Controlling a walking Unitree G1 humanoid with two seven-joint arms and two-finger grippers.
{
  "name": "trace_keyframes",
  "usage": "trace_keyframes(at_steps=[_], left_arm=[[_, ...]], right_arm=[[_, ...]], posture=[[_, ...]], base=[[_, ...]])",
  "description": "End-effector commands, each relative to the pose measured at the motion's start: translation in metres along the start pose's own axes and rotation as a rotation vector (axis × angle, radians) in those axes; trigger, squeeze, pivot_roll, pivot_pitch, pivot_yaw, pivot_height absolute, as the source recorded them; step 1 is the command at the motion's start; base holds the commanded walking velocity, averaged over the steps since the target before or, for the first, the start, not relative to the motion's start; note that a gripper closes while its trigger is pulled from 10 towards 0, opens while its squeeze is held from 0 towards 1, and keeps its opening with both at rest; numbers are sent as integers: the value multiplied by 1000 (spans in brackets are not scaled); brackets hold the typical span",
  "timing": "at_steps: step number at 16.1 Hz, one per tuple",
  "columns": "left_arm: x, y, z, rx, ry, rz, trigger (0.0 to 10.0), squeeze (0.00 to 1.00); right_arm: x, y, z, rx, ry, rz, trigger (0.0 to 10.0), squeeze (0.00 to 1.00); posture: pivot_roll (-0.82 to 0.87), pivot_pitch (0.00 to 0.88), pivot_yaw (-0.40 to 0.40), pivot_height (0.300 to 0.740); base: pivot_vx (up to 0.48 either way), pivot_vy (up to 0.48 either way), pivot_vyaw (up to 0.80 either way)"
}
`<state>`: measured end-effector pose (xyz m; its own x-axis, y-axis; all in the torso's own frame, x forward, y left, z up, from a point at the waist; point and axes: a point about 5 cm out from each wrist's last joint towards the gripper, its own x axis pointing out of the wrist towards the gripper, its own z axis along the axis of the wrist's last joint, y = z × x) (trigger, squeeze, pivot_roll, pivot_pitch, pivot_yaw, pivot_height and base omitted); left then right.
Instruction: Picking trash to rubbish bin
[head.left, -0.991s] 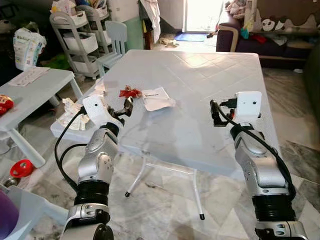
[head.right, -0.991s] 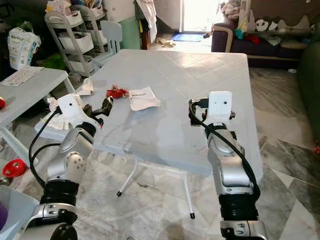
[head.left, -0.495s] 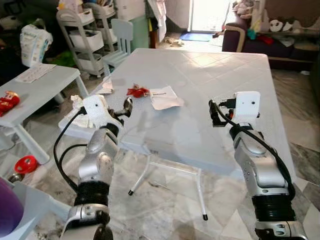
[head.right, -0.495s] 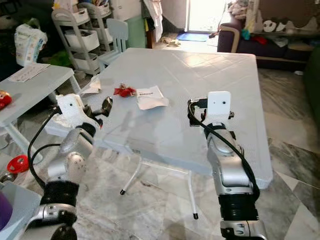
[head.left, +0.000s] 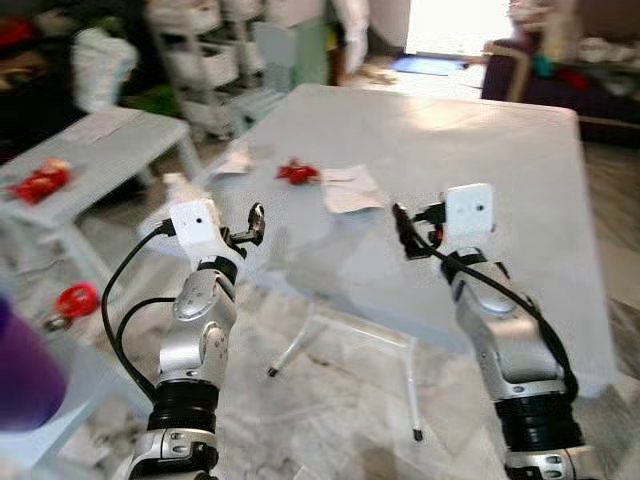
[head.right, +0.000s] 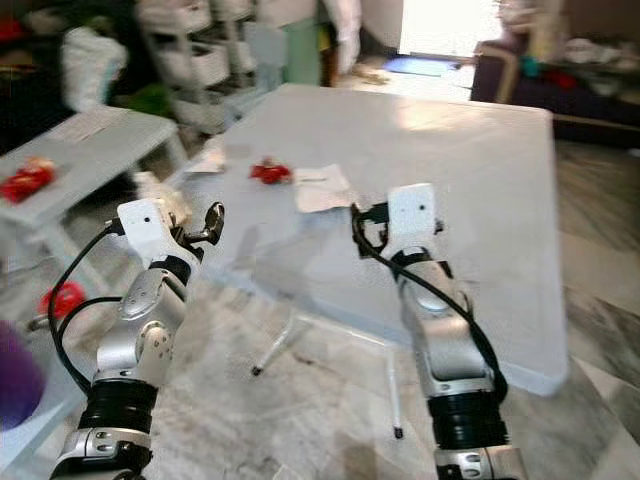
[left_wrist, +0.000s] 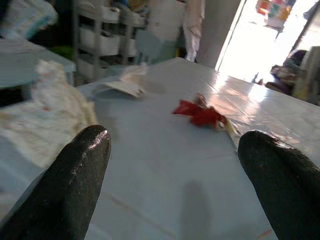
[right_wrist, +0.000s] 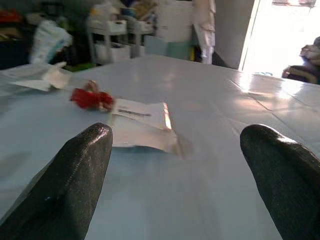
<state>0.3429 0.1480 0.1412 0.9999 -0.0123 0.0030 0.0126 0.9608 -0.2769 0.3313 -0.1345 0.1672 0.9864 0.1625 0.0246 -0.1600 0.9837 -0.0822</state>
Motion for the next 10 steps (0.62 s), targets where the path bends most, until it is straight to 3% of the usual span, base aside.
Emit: trace_keyframes(at_steps=[1, 4, 7, 10], left_arm=[[2, 0, 8, 20, -28, 1, 10000, 0], [3, -1, 17, 12, -68, -42, 10000, 0], [4, -6, 24, -7, -89, -55, 10000, 0], [4, -6, 19, -7, -63, -50, 10000, 0]], right_arm=[[0, -3, 7, -13, -29, -2, 10000, 0], [0, -5, 7, -4, -34, -14, 10000, 0], [0, -3, 8, -3, -41, -4, 10000, 0], [0, -1, 7, -5, -44, -1, 10000, 0]], posture=[[-50, 0, 62, 740], [-49, 0, 62, 740], [-46, 0, 63, 740], [-47, 0, 70, 740]], base=[[0, 0, 775], [0, 0, 0], [273, 0, 0], [0, 0, 0]])
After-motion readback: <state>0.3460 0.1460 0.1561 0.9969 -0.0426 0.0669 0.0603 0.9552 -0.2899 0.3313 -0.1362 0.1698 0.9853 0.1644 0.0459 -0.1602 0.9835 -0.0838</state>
